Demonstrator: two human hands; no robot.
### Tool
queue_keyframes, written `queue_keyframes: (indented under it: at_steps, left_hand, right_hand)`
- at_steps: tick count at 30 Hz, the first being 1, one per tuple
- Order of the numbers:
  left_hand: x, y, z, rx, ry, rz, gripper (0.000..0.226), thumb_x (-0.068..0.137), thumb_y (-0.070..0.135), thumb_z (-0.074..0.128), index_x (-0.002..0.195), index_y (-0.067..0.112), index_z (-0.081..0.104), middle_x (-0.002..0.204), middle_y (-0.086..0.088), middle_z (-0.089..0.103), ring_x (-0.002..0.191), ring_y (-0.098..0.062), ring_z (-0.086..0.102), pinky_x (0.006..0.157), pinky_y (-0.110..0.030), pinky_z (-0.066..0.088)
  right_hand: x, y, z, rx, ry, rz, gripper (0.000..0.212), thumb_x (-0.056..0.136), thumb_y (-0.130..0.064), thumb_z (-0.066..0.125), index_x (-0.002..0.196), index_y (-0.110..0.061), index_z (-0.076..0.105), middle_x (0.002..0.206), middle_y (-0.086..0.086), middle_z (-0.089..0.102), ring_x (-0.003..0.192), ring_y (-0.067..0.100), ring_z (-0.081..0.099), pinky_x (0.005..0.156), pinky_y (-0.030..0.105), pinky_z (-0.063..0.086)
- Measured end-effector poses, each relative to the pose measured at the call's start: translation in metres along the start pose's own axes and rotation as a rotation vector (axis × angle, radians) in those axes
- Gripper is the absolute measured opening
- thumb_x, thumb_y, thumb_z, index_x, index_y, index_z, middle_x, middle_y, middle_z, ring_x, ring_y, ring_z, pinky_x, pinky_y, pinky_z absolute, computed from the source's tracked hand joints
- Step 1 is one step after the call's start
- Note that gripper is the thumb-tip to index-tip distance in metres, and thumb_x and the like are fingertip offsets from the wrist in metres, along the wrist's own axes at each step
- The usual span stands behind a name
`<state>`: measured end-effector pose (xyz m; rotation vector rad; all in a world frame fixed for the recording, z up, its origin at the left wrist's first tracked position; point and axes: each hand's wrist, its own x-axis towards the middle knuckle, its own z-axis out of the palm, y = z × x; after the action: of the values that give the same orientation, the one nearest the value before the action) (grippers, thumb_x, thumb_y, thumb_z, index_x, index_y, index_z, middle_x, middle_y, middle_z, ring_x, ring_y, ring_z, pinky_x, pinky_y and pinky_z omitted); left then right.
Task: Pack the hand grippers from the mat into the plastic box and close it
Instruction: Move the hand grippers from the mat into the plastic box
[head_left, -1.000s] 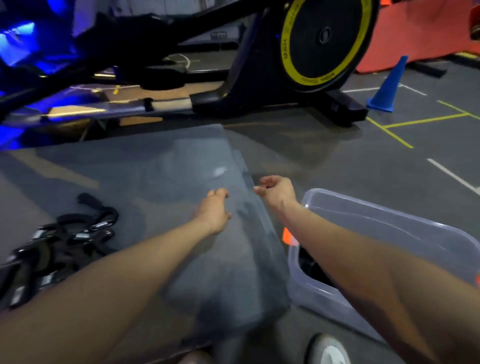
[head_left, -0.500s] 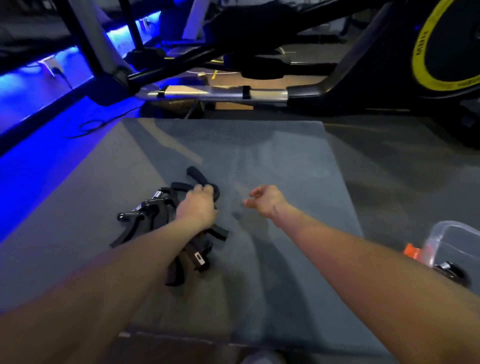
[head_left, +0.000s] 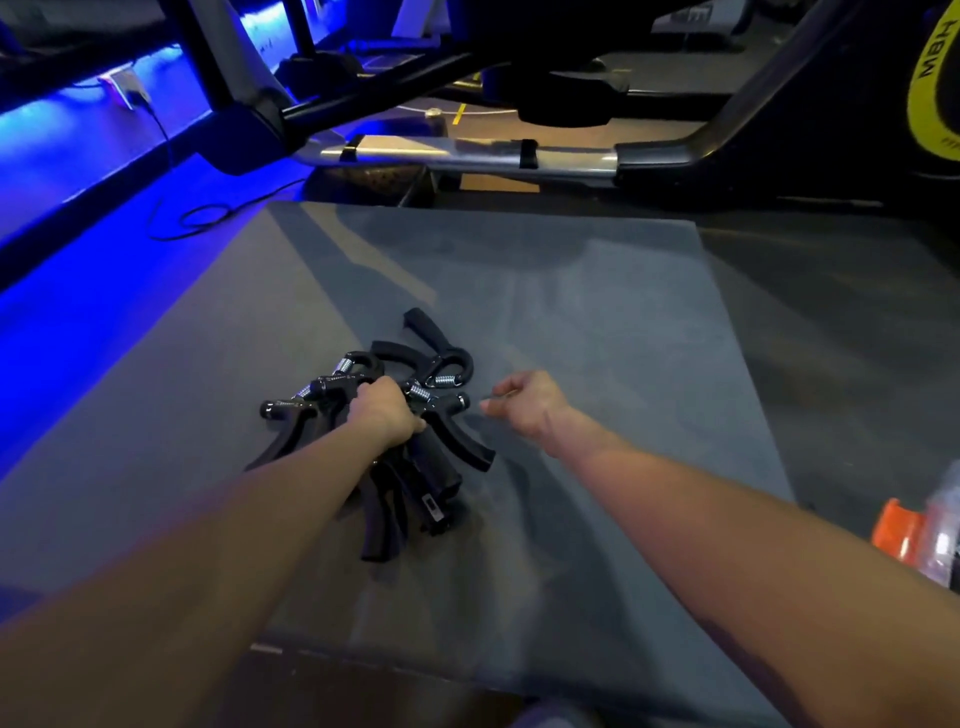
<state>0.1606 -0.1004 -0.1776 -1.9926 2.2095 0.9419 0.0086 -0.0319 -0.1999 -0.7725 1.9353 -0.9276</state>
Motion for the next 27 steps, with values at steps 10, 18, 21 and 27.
queue_keyframes:
  at_steps: [10,18,21,27]
  left_hand:
    - [0.008,0.009,0.003,-0.549,-0.086,-0.133,0.033,0.056,-0.014,0.077,0.085,-0.003,0.063,0.091,-0.023,0.066,0.085,-0.038,0.065,0.083,-0.051,0.054]
    - [-0.020,0.044,0.004,-0.742,-0.154,0.145,0.046,0.074,-0.012,0.068,0.109,0.014,0.053,0.082,-0.003,0.060,0.073,-0.020,0.057,0.055,-0.025,0.042]
    - [-0.036,0.064,0.008,-0.790,-0.141,0.201,0.035,0.077,-0.010,0.067,0.099,0.013,0.053,0.078,0.002,0.058,0.069,-0.012,0.056,0.054,-0.021,0.041]
    - [-0.074,0.130,0.022,-0.881,-0.115,0.275,0.029,0.076,-0.007,0.069,0.101,0.003,0.057,0.073,0.000,0.057,0.085,-0.022,0.059,0.065,-0.027,0.051]
  right_hand:
    - [-0.005,0.003,-0.004,-0.023,-0.028,-0.005,0.034,0.079,-0.016,0.073,0.108,-0.002,0.063,0.089,0.007,0.057,0.063,0.013,0.049,0.059,0.019,0.039]
    - [-0.026,-0.003,-0.045,0.033,0.021,0.003,0.030,0.078,-0.016,0.075,0.103,-0.012,0.058,0.082,0.002,0.055,0.078,0.017,0.051,0.061,0.022,0.040]
    - [-0.041,-0.007,-0.069,0.070,0.033,-0.040,0.027,0.080,-0.010,0.072,0.101,-0.011,0.055,0.075,0.000,0.053,0.074,0.016,0.050,0.060,0.019,0.037]
    - [-0.085,-0.008,-0.119,0.022,0.154,-0.154,0.049,0.077,-0.008,0.074,0.121,-0.002,0.053,0.084,0.001,0.052,0.085,0.017,0.053,0.085,0.028,0.045]
